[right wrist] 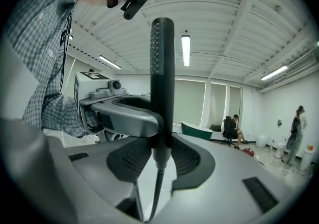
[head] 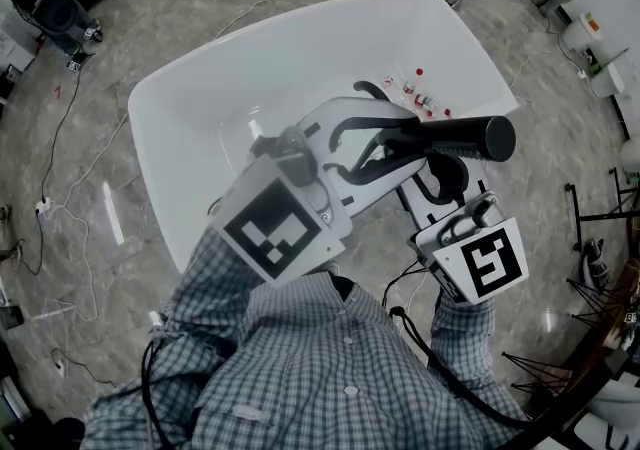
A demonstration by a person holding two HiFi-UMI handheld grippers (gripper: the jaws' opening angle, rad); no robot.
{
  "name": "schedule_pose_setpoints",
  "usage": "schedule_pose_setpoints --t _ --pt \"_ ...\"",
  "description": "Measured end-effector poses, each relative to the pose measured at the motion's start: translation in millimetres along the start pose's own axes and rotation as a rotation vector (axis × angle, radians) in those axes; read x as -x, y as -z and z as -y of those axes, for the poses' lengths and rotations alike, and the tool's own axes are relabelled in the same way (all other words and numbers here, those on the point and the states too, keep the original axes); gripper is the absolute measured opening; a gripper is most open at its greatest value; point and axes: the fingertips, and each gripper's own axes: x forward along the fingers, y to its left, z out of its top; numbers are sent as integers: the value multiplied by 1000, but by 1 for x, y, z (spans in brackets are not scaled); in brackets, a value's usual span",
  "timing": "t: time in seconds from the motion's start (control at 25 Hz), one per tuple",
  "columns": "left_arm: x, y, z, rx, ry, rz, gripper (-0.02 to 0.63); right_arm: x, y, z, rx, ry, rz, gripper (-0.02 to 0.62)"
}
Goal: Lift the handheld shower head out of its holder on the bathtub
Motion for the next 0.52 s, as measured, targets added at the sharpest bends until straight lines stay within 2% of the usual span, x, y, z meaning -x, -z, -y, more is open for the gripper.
schedule_pose_setpoints --t 0.52 --pt "1 0 -1 9 -1 4 127 0 0 0 1 -5 -10 121"
